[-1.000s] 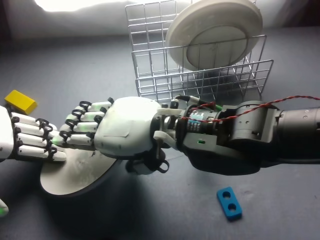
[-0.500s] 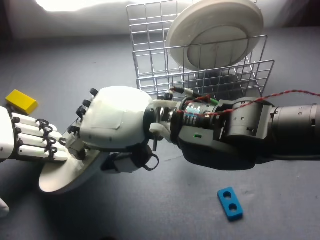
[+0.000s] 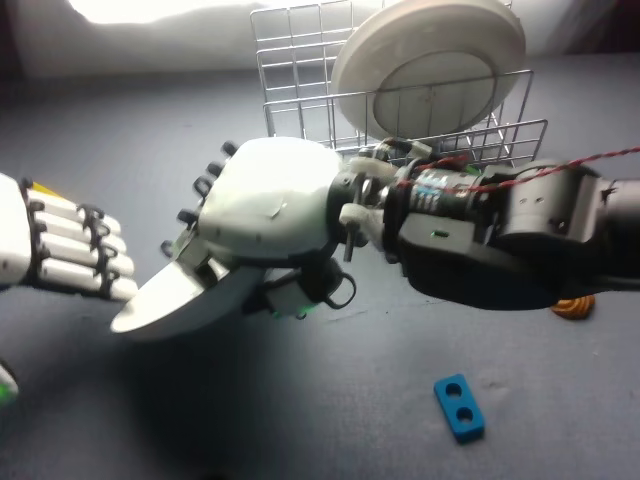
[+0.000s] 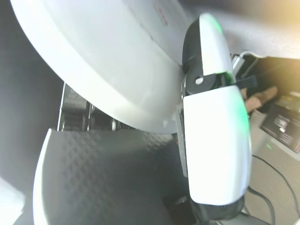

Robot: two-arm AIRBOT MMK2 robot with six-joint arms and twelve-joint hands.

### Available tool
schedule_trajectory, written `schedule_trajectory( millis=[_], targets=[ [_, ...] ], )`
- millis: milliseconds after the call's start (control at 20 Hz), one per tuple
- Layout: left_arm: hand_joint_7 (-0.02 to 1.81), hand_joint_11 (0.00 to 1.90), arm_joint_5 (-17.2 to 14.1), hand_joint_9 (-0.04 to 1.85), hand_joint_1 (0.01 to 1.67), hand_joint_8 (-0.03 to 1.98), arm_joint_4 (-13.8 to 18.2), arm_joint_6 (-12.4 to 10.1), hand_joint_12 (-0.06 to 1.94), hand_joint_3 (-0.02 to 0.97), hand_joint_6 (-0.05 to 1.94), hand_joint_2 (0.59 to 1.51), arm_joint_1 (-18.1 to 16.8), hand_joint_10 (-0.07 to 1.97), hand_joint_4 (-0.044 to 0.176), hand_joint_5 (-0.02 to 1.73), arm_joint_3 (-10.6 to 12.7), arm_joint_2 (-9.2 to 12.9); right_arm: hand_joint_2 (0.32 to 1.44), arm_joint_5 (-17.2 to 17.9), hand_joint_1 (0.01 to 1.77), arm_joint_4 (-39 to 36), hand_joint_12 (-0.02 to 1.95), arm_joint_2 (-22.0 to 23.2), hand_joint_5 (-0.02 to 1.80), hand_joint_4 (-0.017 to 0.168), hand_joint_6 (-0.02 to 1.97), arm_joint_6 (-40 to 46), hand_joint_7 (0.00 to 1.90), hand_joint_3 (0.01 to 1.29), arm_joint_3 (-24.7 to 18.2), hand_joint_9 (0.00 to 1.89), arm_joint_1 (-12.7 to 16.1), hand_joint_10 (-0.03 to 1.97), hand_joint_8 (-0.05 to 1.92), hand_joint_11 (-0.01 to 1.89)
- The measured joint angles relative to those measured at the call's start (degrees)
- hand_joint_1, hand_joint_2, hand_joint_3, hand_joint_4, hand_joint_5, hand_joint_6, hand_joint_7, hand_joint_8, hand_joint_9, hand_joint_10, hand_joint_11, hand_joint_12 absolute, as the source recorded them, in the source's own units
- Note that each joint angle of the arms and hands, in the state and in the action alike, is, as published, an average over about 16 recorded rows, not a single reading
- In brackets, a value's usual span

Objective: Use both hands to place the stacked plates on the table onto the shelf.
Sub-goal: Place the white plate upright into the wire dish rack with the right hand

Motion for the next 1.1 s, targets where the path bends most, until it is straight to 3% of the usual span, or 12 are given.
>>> schedule_trajectory(
  millis=[300, 650, 1100],
  targets=[
    [0.02, 0.02, -1.71, 0.02, 0.02, 0.00, 2.02, -2.31, 0.00, 0.016, 0.01, 1.075, -6.67, 0.01, -0.001, 0.00, -0.22, 1.87, 1.03, -3.60, 1.17, 2.41, 1.35, 5.99, 0.90, -0.002, 0.80, 0.08, 1.00, 0.02, -5.73, 1.04, 4.67, 0.84, 0.88, 0.81],
    [0.02, 0.02, -3.38, 0.02, 0.02, 0.00, 4.05, -4.64, 0.00, 0.016, 0.01, 1.077, -11.09, 0.01, -0.002, 0.01, 1.12, 3.08, 1.02, -7.86, 1.20, 3.57, 1.37, 13.44, 1.00, -0.003, 0.73, 3.30, 1.06, 0.02, -11.99, 1.04, 12.17, 0.94, 0.93, 0.83],
    [0.01, 0.02, -4.16, 0.02, 0.02, 0.00, 6.11, -6.12, 0.00, 0.016, 0.01, 1.075, -12.92, 0.01, -0.002, 0.02, 2.76, 3.54, 1.01, -8.65, 1.21, -12.88, 1.39, 21.17, 1.05, -0.005, 0.66, 30.78, 1.09, 0.02, -14.88, 1.06, 18.57, 0.98, 0.92, 0.83]
  ],
)
